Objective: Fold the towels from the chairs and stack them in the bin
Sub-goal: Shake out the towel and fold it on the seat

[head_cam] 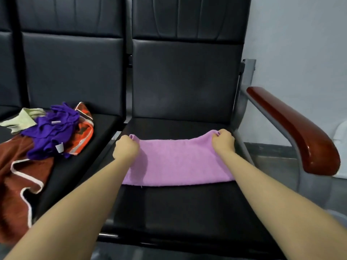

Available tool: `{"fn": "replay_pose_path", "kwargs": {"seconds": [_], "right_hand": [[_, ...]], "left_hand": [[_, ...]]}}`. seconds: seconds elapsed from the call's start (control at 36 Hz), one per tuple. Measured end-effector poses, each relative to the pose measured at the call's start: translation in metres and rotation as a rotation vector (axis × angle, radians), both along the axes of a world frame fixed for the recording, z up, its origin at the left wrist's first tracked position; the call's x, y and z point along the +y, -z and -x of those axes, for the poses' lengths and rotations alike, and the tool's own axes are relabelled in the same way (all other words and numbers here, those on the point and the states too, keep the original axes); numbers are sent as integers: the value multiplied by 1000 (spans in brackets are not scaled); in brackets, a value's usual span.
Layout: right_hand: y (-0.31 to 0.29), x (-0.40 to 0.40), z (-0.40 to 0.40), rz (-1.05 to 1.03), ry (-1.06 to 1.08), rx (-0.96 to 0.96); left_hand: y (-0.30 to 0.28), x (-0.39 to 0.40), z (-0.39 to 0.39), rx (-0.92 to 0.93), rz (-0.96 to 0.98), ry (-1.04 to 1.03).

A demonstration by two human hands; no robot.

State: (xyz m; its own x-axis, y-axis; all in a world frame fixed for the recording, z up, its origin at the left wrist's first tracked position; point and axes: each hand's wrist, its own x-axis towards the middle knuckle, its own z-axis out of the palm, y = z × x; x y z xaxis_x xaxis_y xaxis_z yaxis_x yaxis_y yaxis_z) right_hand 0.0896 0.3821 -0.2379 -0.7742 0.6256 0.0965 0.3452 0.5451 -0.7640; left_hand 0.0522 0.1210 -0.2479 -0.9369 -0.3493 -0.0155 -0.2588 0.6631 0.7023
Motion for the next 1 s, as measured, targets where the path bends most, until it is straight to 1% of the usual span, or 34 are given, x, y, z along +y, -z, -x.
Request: {"fn": "replay_pose_path", "kwargs": {"seconds": [0.08,0.14,0.19,0.28,0.36,0.42,0.47,0.56,0.64,0.69,0.78,0.89,1.0], "right_hand": [[10,-3,7,-72,-6,-117],[14,-4,10,-116,11,-151],[15,-4,12,-147,43,-99],[13,-6,14,-139,82,-7],[10,-7,17,-132,102,8],[12,-8,20,-209,103,-18],[17,-11,20,-331,77,-41],[25,-21,14,-432,-50,-18],[33,-34,5,-459,-263,-22],[38,-43,0,-469,-413,-46],[43,-52,-7,-552,-581,-131],[43,-56,-14,-619,-629,-285],[45,-59,-20,-643,-660,-377]], "left_hand": [[5,1,8,0,84,-16],[5,3,12,20,130,-18],[3,4,15,59,168,-16],[-1,5,21,119,206,-12],[-3,5,29,134,218,-7],[-4,6,32,101,227,2],[-2,7,33,33,287,22],[2,8,26,-53,388,17],[6,10,14,-134,423,6],[7,11,6,-194,428,7],[10,10,-5,-252,449,10],[17,2,-18,-250,508,18],[23,0,-31,-135,544,78]]}}
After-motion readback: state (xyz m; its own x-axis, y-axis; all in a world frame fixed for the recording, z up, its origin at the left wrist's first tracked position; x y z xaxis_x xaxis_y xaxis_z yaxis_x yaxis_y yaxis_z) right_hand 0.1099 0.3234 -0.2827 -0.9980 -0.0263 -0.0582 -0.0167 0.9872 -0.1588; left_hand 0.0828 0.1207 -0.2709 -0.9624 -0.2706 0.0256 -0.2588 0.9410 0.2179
